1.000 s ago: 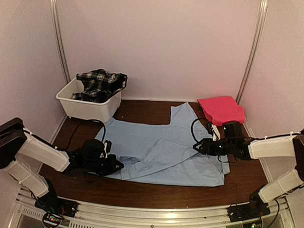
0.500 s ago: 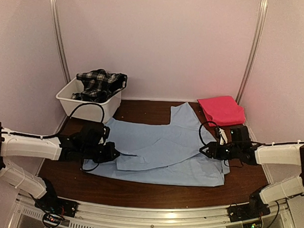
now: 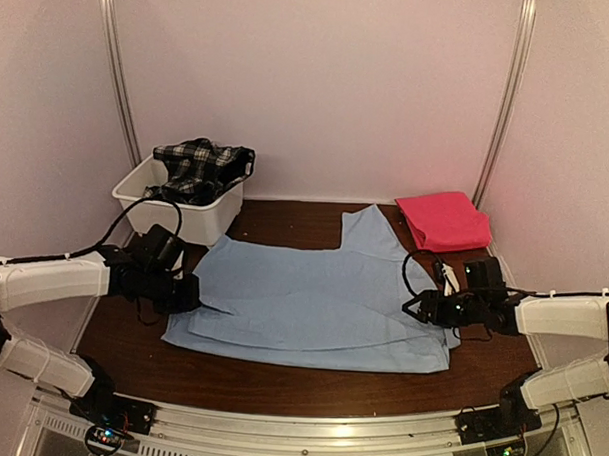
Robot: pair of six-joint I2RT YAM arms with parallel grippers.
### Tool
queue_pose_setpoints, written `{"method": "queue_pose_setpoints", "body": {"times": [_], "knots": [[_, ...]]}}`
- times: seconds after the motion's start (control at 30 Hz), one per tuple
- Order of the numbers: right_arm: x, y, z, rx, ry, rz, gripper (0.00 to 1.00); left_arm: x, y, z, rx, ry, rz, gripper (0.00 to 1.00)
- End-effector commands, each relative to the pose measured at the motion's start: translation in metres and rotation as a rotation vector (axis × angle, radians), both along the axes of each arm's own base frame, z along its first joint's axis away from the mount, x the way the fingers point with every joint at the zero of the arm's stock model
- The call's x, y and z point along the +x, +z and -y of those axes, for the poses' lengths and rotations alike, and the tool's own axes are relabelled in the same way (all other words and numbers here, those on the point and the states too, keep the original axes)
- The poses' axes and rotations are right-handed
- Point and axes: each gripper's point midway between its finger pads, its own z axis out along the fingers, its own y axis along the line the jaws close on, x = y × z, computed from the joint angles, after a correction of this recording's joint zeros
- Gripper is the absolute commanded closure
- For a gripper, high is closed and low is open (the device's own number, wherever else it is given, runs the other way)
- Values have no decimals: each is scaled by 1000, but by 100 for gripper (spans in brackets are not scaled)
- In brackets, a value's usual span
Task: Fold and stack the mixed laundry pile
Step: Adjust the 1/3-folded T-shirt at the center of the board.
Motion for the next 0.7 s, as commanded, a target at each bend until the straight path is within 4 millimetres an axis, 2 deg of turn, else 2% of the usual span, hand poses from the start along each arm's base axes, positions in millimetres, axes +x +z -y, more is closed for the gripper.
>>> {"method": "queue_pose_setpoints", "body": {"times": [0.0, 0.17, 0.37, 0.4, 0.47, 0.5, 0.57, 0.67], "knots": [[0, 3, 5, -19, -9, 14, 40, 12, 5, -17, 62, -34, -7, 100], [-2, 8, 2, -9, 12, 23, 41, 29, 5, -17, 112, -73, -4, 100], [-4, 21, -7, 33, 60, 45, 51, 37, -2, -20, 172, -85, -22, 100], [-4, 23, -9, 40, 68, 49, 52, 38, -1, -23, 191, -76, -21, 94], [-6, 29, -14, 55, 91, 60, 55, 39, 5, -30, 213, -55, -2, 73], [-7, 33, -18, 67, 109, 67, 56, 40, 11, -32, 216, -49, 20, 66], [-9, 42, -27, 87, 141, 76, 58, 44, 25, -34, 215, -42, 69, 56], [-19, 53, -42, 95, 202, 82, 59, 47, 43, -29, 194, -69, 124, 48]]}}
